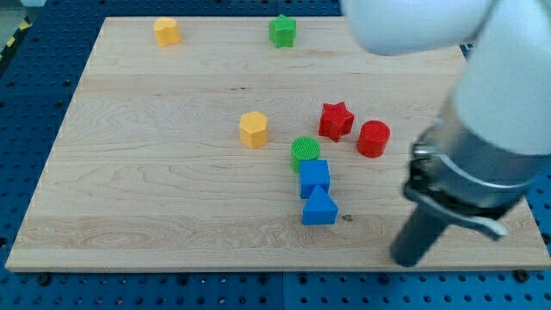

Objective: Move your arm close to the blue triangle

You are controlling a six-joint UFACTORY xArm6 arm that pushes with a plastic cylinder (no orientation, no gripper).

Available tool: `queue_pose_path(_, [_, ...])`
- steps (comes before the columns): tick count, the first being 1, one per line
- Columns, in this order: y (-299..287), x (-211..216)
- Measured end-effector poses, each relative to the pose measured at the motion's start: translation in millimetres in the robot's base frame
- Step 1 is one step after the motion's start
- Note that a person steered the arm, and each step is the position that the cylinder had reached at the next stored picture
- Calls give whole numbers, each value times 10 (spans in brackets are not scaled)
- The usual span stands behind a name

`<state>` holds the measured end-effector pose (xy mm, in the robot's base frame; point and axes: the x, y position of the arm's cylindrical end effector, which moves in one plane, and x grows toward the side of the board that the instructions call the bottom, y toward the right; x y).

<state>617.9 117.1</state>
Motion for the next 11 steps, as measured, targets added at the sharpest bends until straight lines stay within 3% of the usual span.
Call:
queue_pose_path(2, [-1382,-138])
queue_pose_path(3, [-1641,-439])
queue_pose_path(8, [-1554,-558])
queue_pose_path(11, [-959,-575])
